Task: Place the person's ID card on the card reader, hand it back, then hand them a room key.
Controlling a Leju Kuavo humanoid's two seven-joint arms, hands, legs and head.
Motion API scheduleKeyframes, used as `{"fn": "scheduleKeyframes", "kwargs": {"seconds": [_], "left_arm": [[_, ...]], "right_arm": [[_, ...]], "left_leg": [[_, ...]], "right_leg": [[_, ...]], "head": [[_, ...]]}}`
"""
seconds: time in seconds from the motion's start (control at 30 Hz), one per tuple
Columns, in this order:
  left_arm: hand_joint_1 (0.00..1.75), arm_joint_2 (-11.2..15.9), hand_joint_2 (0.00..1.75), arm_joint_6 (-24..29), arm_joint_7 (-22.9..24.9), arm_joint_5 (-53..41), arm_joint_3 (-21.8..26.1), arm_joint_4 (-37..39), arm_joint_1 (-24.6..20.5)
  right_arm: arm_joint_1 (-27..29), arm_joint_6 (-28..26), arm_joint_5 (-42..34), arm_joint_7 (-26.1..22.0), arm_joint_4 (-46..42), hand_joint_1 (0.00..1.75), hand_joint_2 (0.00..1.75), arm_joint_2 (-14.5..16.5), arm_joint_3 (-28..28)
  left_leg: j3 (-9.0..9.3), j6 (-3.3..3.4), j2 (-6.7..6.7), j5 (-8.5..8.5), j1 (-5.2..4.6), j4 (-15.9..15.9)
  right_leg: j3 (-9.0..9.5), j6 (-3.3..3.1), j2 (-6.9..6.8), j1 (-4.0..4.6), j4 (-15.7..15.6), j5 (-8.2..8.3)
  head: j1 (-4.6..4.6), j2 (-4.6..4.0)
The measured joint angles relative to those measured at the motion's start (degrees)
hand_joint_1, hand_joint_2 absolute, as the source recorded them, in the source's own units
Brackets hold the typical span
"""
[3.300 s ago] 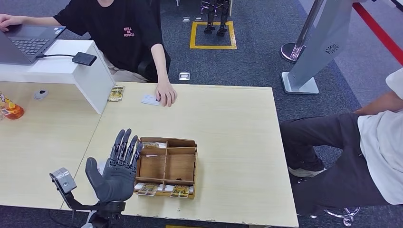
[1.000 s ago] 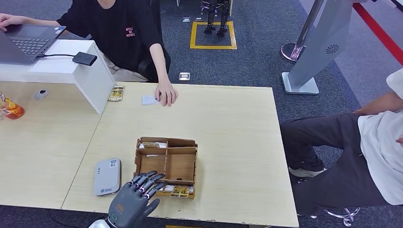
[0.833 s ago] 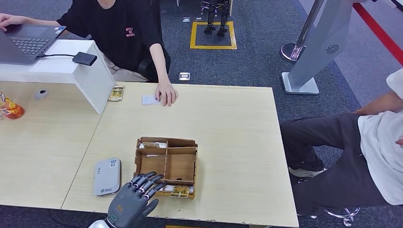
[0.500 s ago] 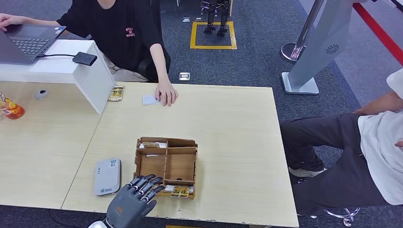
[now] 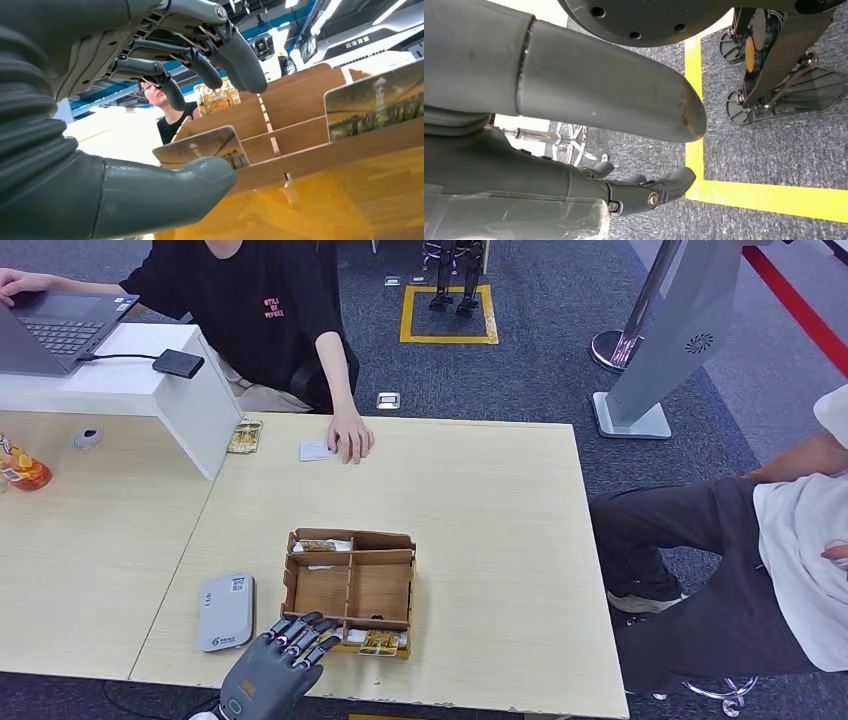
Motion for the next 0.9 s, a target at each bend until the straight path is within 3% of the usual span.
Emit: {"fn": "scheduleKeyframes", "kwargs": {"seconds": [0.9], "left_arm": [[0.62, -2.37, 1.75, 1.01, 4.98, -4.45, 3.27, 1.89, 2.51]], "right_arm": [[-0.07, 0.15, 1.25, 0.01, 0.0, 0.0, 0.0, 0.0, -1.11]], "left_leg": [[0.0, 0.0, 0.0, 0.0, 0.0, 0.0]], "right_leg": [[0.0, 0.0, 0.0, 0.0, 0.0, 0.0]], "head": [[-0.01, 0.0]]}}
